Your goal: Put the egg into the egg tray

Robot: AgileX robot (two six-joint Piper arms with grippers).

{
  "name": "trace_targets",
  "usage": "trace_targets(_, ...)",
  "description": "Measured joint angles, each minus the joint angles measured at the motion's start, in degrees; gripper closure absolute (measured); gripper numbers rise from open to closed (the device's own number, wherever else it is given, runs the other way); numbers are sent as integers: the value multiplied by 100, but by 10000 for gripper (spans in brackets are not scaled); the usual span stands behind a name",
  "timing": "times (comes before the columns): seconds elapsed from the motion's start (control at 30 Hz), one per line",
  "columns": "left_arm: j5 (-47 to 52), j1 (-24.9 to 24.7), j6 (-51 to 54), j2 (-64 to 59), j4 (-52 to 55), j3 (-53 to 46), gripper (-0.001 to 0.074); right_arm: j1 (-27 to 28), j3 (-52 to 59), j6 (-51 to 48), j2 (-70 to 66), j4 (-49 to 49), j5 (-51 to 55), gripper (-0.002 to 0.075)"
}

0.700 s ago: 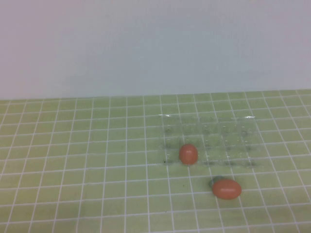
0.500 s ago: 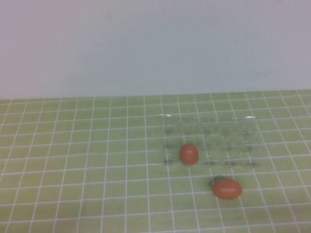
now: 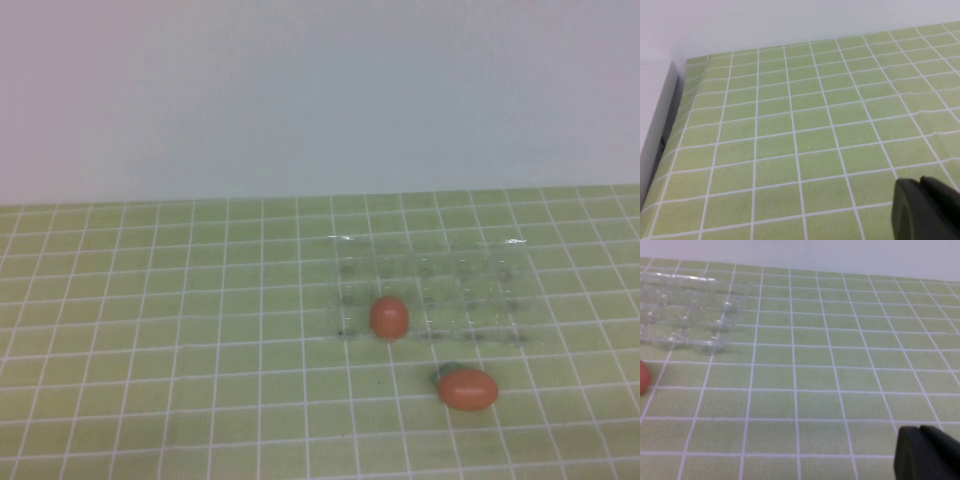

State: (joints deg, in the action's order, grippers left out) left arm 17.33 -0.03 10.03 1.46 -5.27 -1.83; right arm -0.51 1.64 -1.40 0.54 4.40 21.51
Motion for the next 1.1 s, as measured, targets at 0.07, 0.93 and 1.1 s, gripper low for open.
trace_targets(0.07, 0, 0, 0, 0, 0, 0, 735, 0, 0, -10, 0, -23, 0, 728)
trace_targets(0.93, 0, 0, 0, 0, 0, 0, 735, 0, -1956, -13, -959, -1023, 1055, 728)
trace_targets(1.1, 0, 0, 0, 0, 0, 0, 735, 0, -2835, -13, -2174, -1098, 2068, 728)
